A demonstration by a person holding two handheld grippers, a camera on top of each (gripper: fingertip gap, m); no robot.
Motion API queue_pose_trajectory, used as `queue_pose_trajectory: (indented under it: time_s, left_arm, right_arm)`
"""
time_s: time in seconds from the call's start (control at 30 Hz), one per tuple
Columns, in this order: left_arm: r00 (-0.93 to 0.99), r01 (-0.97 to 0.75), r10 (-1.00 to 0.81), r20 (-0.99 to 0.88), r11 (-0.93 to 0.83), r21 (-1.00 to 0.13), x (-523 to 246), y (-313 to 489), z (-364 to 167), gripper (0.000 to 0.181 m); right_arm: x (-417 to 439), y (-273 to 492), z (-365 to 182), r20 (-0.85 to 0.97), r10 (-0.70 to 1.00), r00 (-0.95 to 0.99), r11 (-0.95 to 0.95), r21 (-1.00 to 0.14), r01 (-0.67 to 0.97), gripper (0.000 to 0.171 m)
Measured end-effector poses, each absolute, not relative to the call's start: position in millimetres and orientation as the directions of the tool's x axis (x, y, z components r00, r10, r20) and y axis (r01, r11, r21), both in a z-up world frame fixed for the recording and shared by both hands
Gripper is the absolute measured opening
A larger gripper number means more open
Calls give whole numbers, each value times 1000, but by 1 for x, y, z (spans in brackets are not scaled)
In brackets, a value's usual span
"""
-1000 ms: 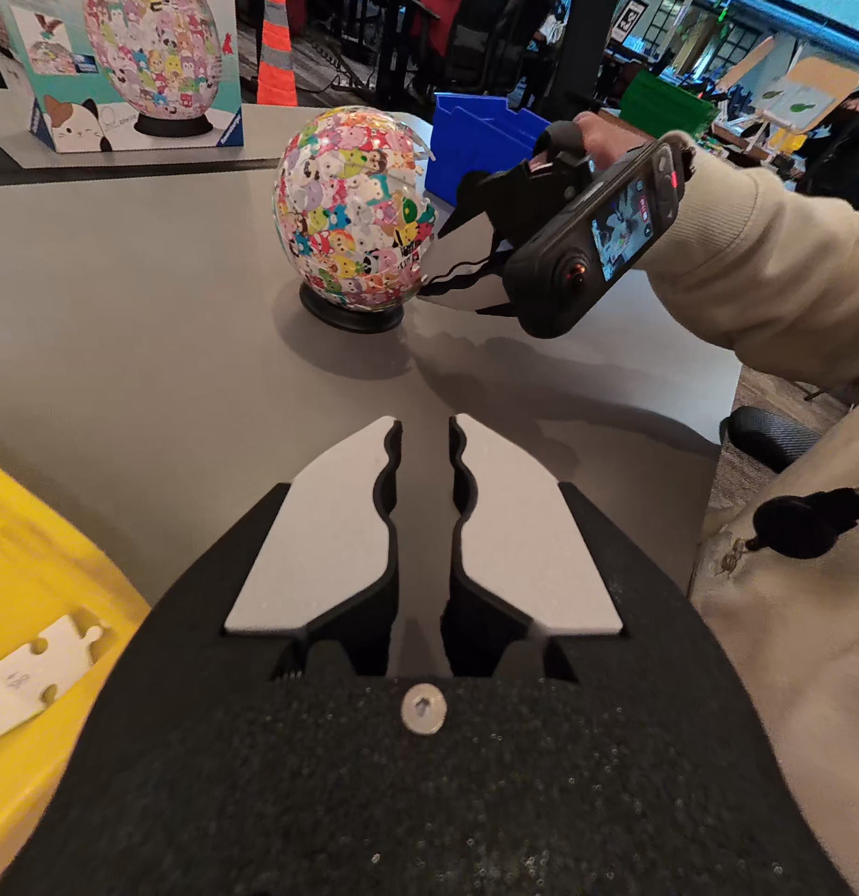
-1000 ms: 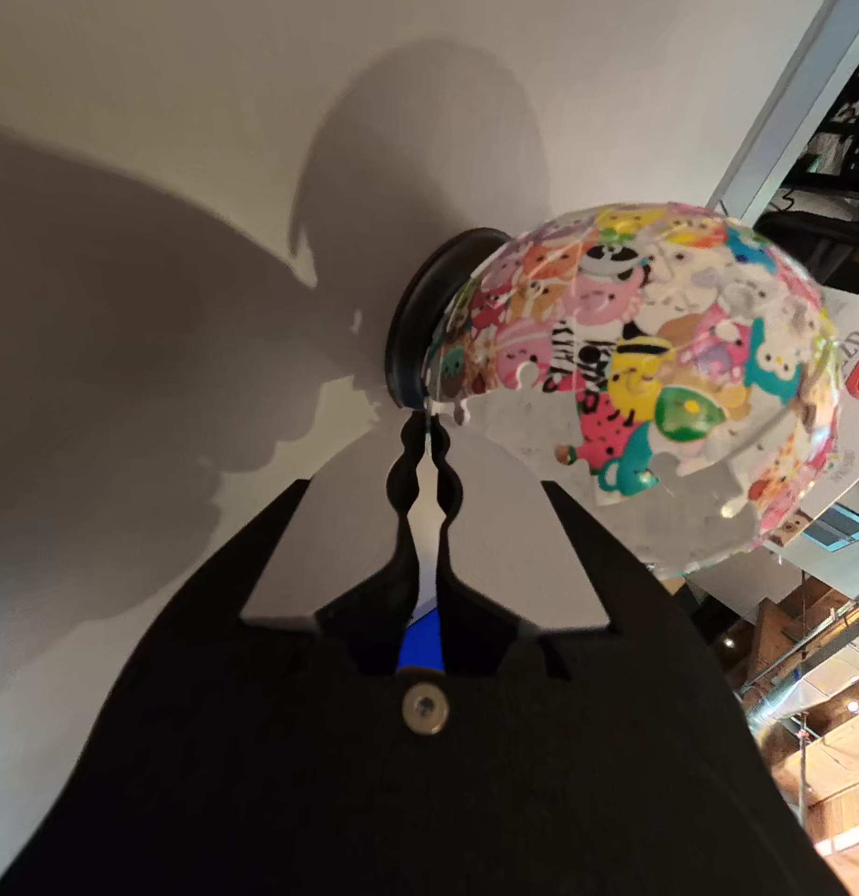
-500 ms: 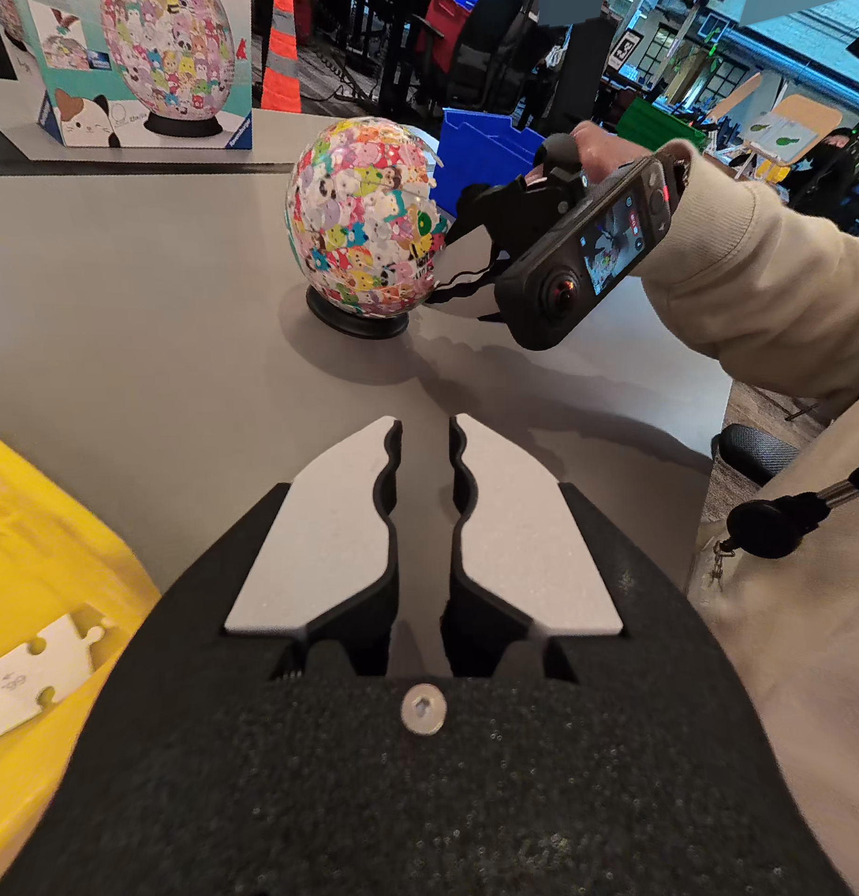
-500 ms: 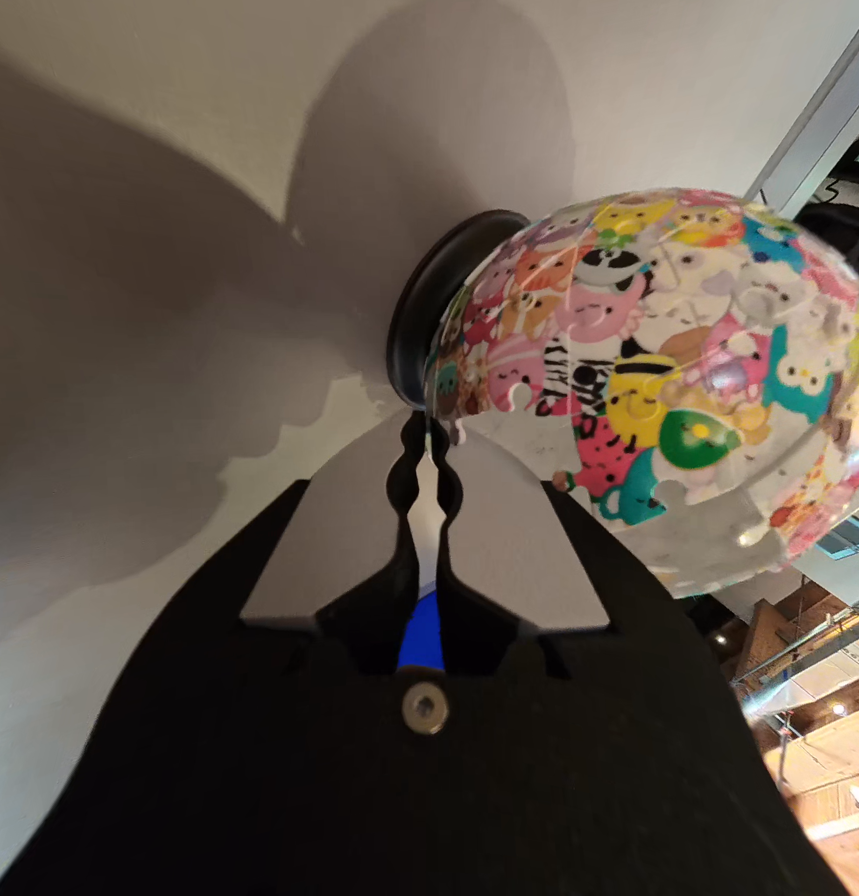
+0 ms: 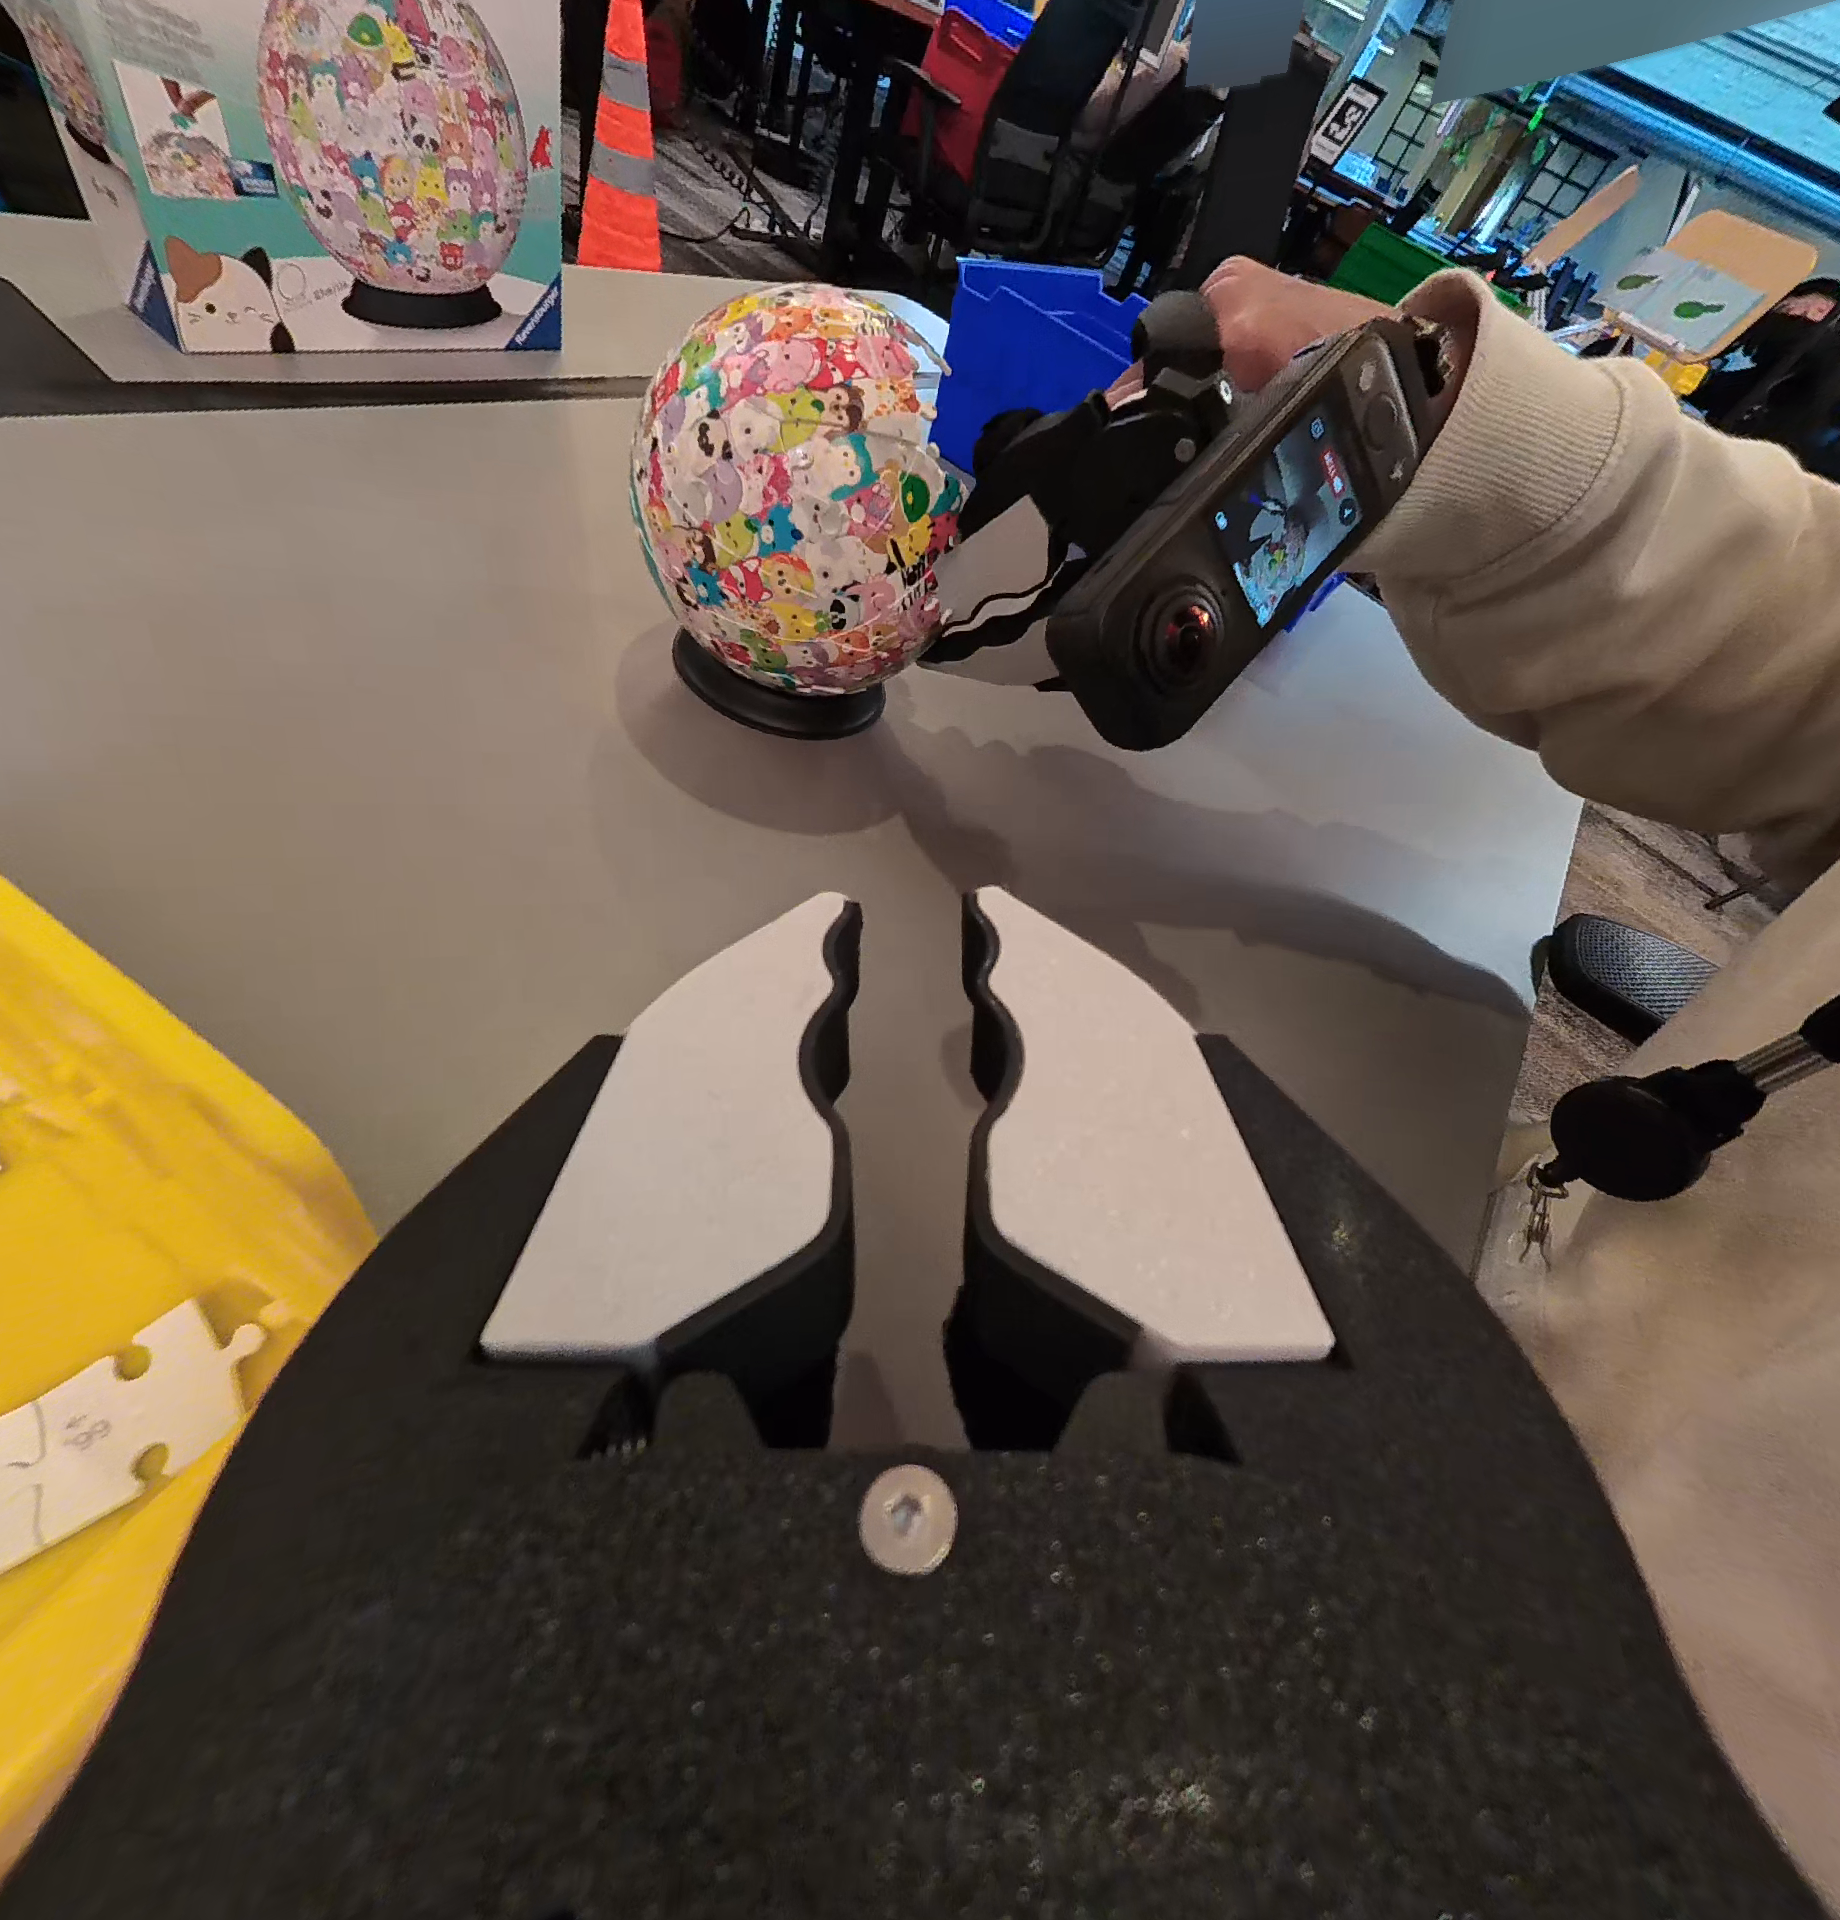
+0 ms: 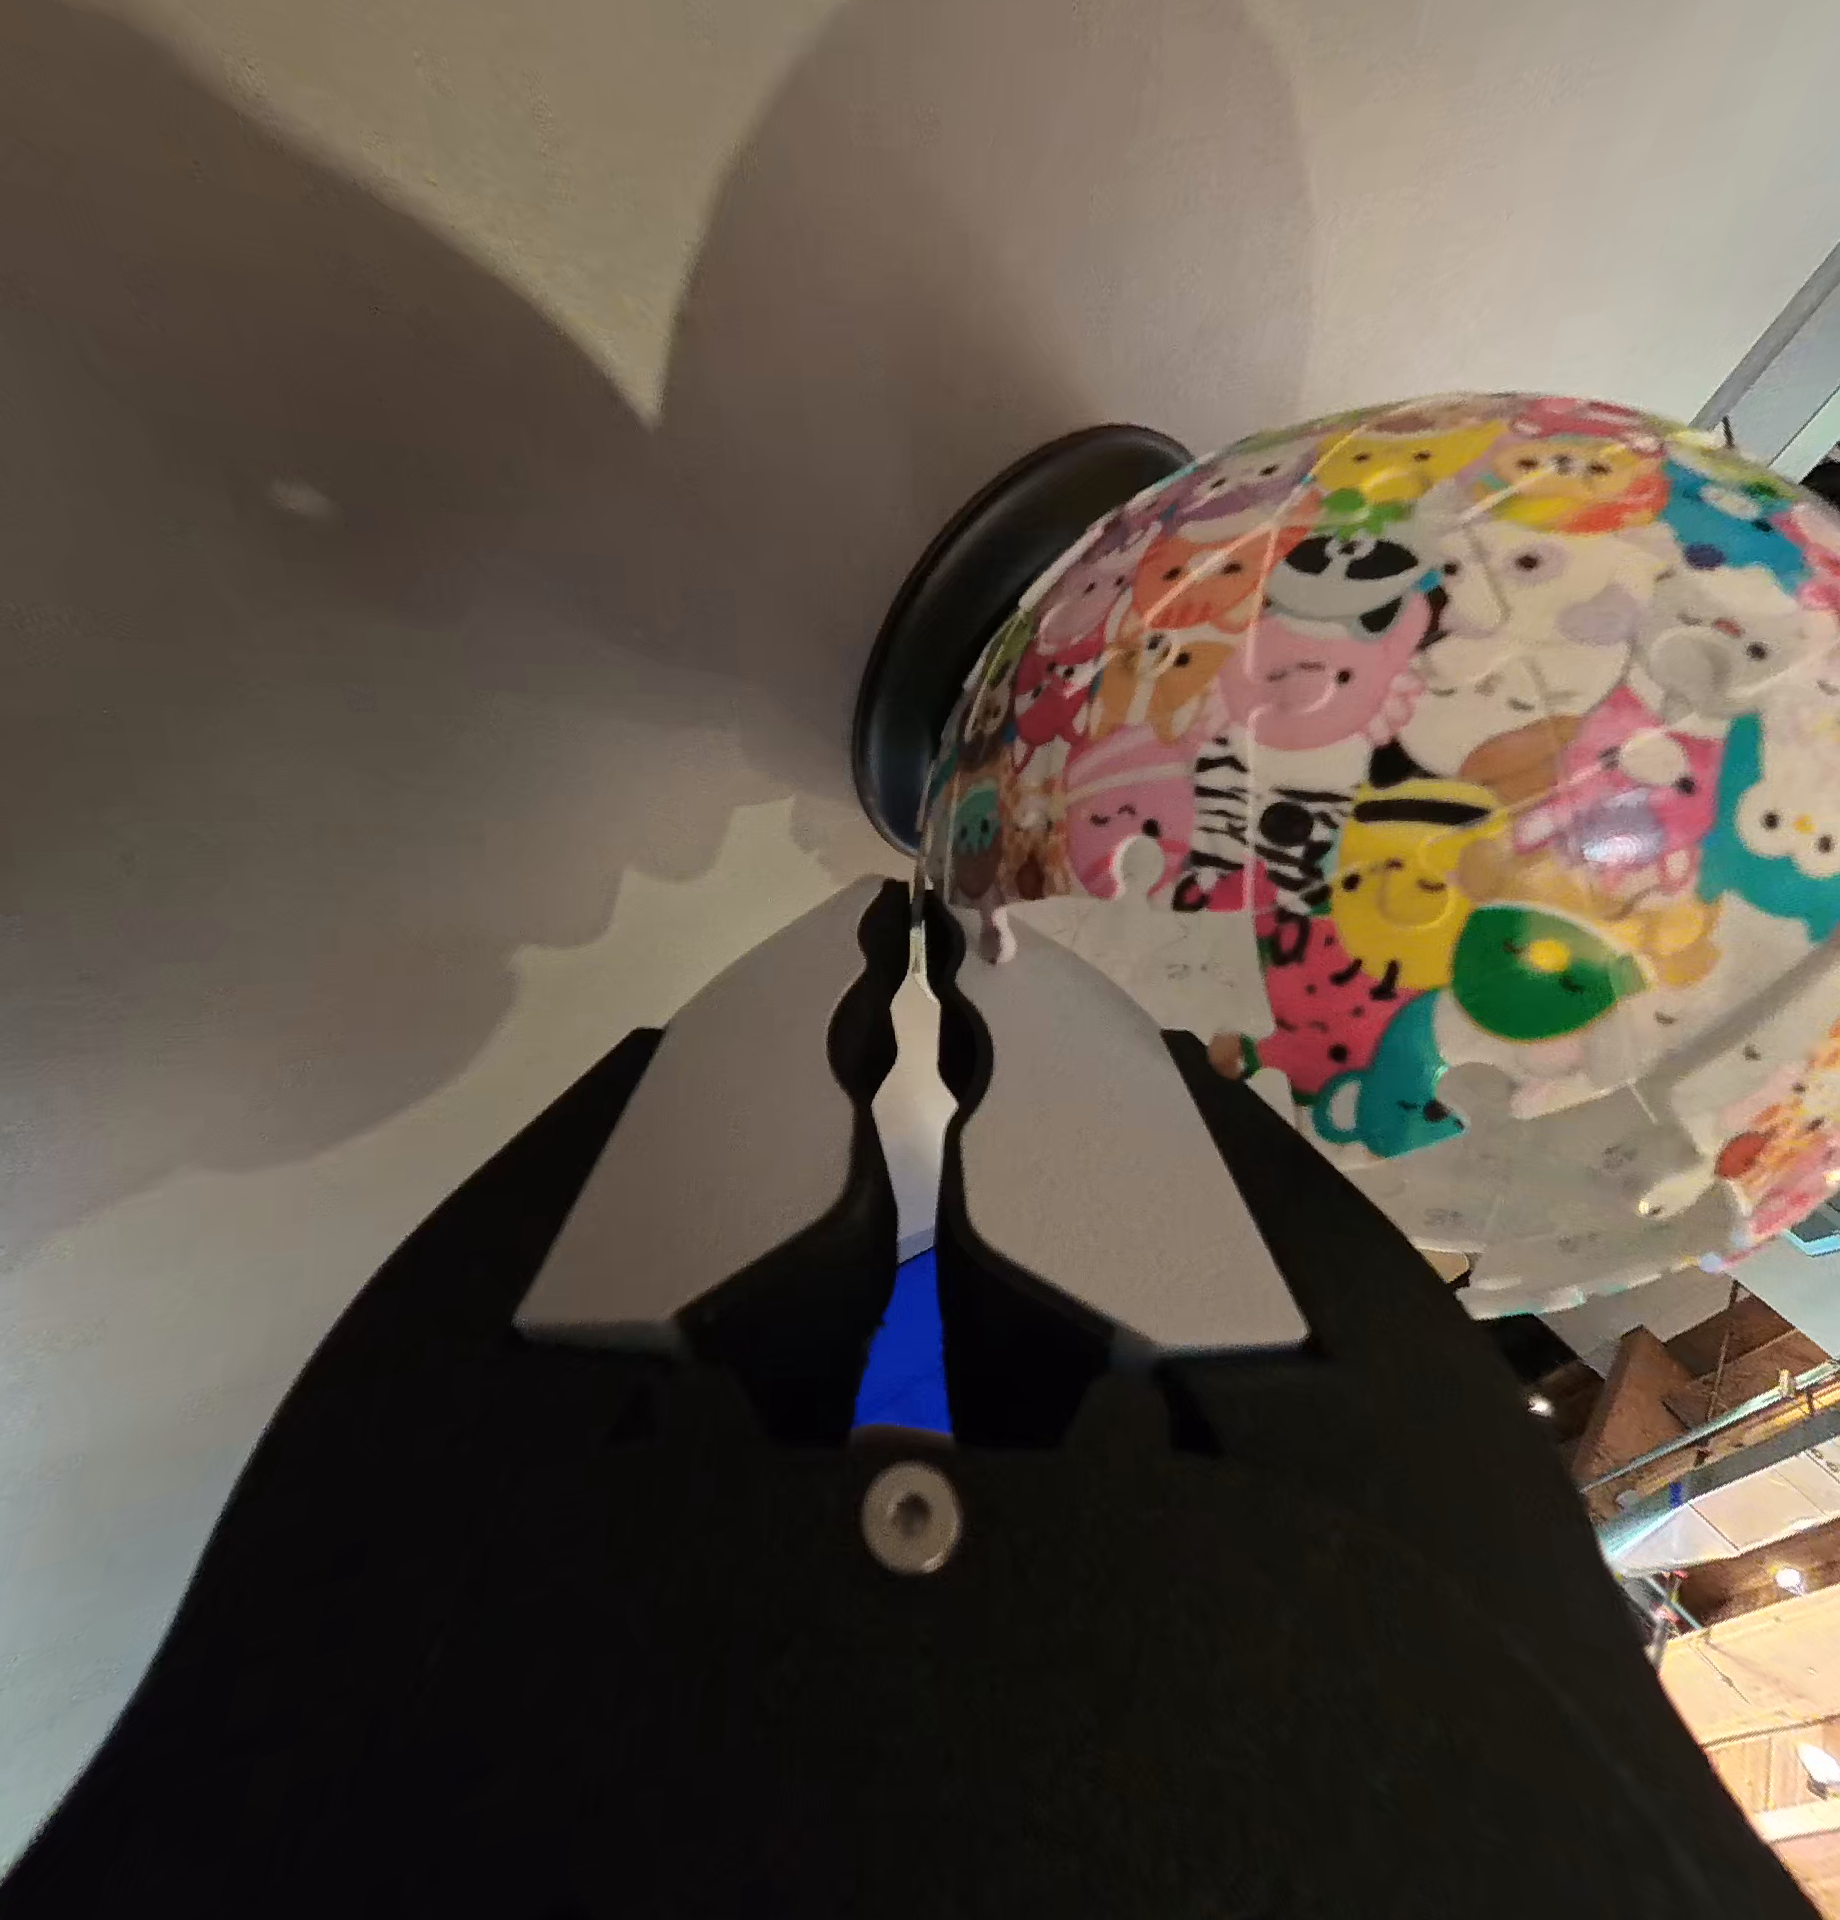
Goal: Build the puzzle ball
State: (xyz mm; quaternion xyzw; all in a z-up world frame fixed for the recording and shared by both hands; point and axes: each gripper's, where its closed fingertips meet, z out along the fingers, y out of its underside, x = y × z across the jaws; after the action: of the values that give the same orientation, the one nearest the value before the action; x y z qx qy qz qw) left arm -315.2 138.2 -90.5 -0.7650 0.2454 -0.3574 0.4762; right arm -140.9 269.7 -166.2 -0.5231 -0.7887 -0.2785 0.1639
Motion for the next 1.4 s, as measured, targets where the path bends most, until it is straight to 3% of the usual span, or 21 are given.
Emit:
queue_pose_trajectory:
  time_s: [0.4,0.93,1.4]
  left_arm:
    - [629,-34,-714,308,-421,-907,-317,138,-89,18]
    - [631,-13,-711,309,-409,-913,-320,137,-83,17]
    - [629,-5,-711,313,-407,-914,-322,136,-81,17]
  right_arm:
    - [-140,269,-163,555,714,-427,310,296,903,3]
    - [-143,264,-163,530,777,-339,261,219,940,2]
    - [-140,263,-168,472,813,-342,248,251,936,3]
